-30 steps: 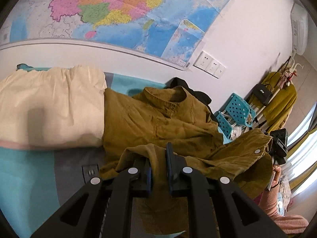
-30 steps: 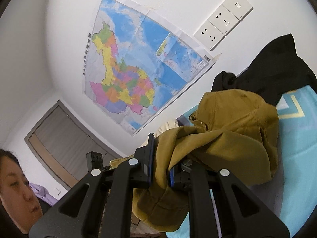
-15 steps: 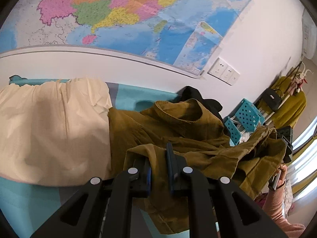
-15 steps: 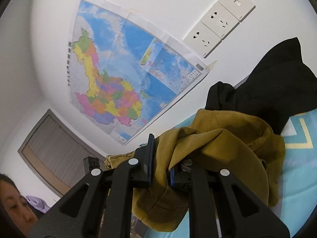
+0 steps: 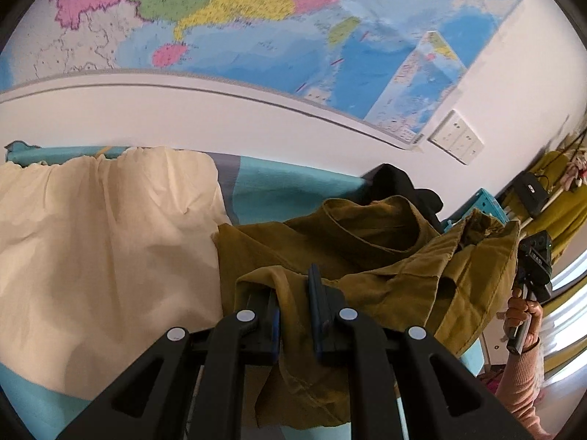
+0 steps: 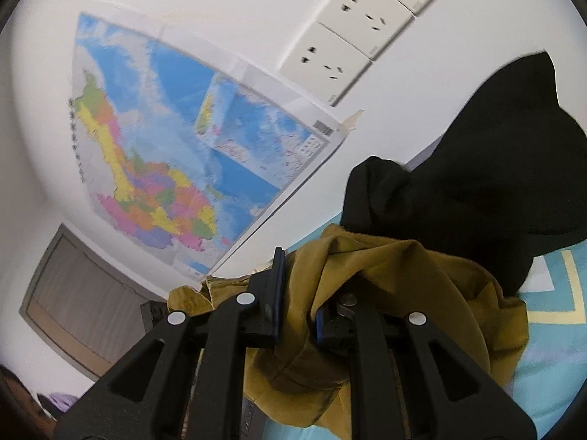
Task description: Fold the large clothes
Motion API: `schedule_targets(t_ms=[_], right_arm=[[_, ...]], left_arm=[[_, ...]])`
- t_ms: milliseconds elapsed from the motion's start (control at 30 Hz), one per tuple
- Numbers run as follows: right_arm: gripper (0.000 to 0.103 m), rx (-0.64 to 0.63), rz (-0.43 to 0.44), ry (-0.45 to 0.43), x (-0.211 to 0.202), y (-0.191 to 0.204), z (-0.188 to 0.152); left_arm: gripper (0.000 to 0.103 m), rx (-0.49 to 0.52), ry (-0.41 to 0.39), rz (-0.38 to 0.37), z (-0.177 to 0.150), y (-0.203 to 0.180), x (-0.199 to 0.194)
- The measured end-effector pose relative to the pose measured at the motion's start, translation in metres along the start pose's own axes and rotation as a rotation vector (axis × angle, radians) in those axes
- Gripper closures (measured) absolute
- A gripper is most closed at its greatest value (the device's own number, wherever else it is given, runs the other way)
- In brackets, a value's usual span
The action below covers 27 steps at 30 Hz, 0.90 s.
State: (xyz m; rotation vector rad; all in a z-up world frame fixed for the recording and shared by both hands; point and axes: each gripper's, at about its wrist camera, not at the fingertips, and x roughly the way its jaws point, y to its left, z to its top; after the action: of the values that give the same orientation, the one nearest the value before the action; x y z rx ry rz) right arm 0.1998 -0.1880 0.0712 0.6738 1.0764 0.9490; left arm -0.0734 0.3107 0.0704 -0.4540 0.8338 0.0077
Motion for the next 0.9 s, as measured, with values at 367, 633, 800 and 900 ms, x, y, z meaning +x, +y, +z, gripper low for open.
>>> schedule_targets(t_ms=[367, 633, 800, 900], right_arm=[[0.076, 0.07, -0.077, 0.032, 0.042, -0.033, 0.015], [0.029, -0.011, -0.086, 0.003, 0.033, -0.021, 0.013], [0.026, -0.264, -0.188, 0.028, 0.016, 0.015, -0.012], [0.026, -0.394, -0.282, 0.09, 0.027, 0.022, -0.032]], left_arm=[[0.089, -0.073, 0.054, 0.053, 0.022, 0.024, 0.049], [0.088, -0.147, 0.081, 0.066, 0.026, 0.038, 0.077], [0.054, -0.2, 0.046, -0.055, 0.018, 0.047, 0.059], [0.028, -0.197, -0.036, -0.15, 0.005, 0.048, 0.03]])
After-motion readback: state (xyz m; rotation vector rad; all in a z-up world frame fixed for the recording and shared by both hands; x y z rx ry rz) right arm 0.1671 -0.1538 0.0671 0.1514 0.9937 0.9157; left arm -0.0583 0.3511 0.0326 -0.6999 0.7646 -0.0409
